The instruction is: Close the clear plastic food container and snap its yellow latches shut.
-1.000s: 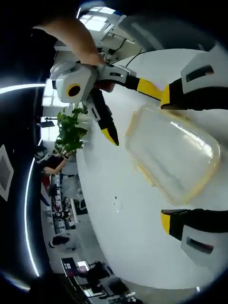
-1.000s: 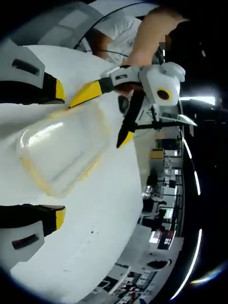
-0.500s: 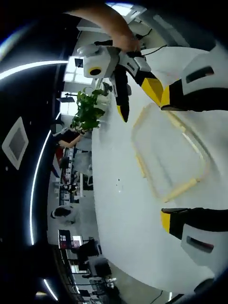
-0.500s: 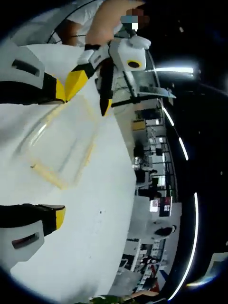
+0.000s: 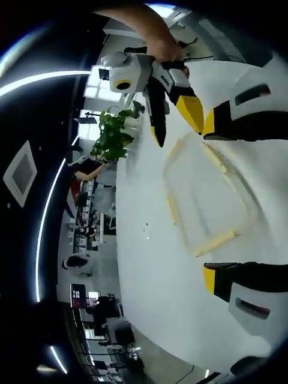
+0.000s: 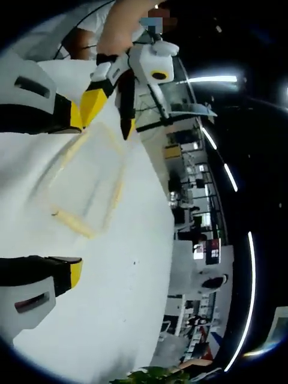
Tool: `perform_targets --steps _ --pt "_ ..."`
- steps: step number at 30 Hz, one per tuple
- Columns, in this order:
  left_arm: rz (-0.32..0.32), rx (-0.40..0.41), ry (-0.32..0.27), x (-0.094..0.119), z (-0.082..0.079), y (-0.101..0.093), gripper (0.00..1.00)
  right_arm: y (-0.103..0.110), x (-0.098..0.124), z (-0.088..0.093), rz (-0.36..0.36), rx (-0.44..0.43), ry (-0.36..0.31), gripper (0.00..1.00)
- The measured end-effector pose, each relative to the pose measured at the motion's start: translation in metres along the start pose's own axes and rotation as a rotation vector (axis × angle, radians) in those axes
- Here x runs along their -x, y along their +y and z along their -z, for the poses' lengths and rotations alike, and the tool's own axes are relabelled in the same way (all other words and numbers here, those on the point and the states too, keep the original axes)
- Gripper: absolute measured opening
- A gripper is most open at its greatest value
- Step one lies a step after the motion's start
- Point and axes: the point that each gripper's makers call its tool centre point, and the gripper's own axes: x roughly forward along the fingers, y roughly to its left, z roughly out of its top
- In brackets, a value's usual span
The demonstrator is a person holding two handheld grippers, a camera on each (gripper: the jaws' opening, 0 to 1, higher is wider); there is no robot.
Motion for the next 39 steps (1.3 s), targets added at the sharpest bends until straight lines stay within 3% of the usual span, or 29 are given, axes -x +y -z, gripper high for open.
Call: perform_targets --steps 24,39 --pt "0.005 0.021 0.001 0.025 0.005 -0.013 0.78 0.013 0.029 0.003 -0.002 -0.046 0.000 0.81" --pt "0.015 0.030 -0.015 0.040 0.004 -0.020 0.77 0.021 0.042 0.003 -0.008 -0.025 0.016 0.81"
